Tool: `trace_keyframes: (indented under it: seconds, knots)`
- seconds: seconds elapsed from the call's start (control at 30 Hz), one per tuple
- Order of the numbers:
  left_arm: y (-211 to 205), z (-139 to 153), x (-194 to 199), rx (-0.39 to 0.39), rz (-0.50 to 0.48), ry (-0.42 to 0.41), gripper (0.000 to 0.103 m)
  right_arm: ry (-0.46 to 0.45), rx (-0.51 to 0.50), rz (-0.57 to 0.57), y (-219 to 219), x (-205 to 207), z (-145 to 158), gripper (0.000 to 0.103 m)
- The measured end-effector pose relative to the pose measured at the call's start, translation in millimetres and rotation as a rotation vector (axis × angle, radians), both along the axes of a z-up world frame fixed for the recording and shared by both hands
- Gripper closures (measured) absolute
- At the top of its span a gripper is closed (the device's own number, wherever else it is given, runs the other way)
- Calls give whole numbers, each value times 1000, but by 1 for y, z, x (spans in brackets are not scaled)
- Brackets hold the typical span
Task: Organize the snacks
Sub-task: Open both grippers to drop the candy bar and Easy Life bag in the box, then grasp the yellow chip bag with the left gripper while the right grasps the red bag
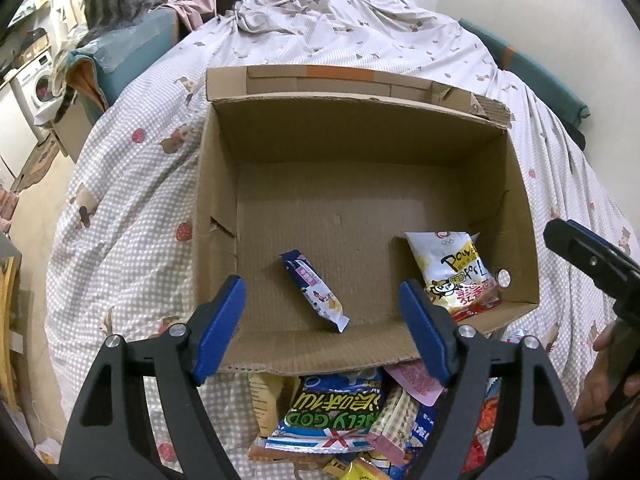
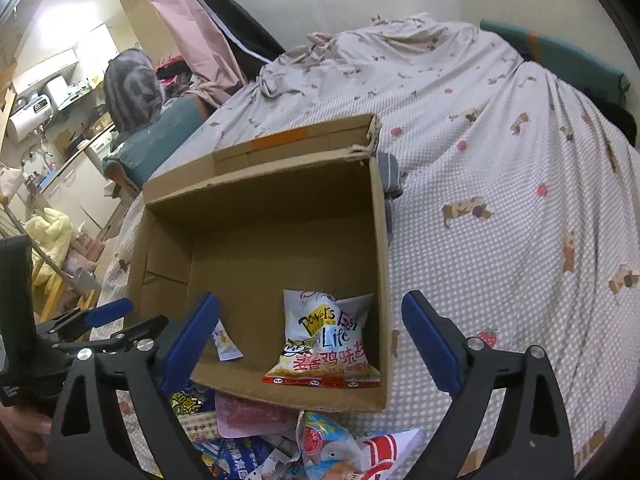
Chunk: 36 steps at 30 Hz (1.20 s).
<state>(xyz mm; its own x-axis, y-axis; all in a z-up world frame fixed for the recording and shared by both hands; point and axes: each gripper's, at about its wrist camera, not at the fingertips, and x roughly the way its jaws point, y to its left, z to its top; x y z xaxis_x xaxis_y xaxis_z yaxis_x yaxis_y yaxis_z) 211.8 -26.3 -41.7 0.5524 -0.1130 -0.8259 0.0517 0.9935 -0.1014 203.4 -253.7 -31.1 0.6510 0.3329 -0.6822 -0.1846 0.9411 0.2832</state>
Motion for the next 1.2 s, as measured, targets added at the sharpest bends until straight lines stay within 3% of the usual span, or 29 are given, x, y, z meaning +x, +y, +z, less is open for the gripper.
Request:
trace_keyframes:
  seconds: [0.17, 0.27, 0.4, 0.6, 1.03, 1.2]
  knots:
    - [1, 9, -12, -27, -26, -30, 27, -4, 0, -13, -4, -13, 4, 7]
    - [1, 20, -22, -3, -21, -67, 27, -10, -1, -26, -7, -22, 8, 7]
    - [6, 28, -32, -12, 0, -79, 11, -31, -20, -34, -11, -36, 15, 7]
    - [16, 30, -51, -7, 27, -71, 10, -7, 2, -63, -20, -57, 14, 7]
    - [18, 15, -92, -40, 53, 27, 10, 58, 23, -98, -29, -97, 6, 7]
    - [25, -10, -97, -64, 52, 178, 10, 168, 73, -76, -27, -106, -11, 7]
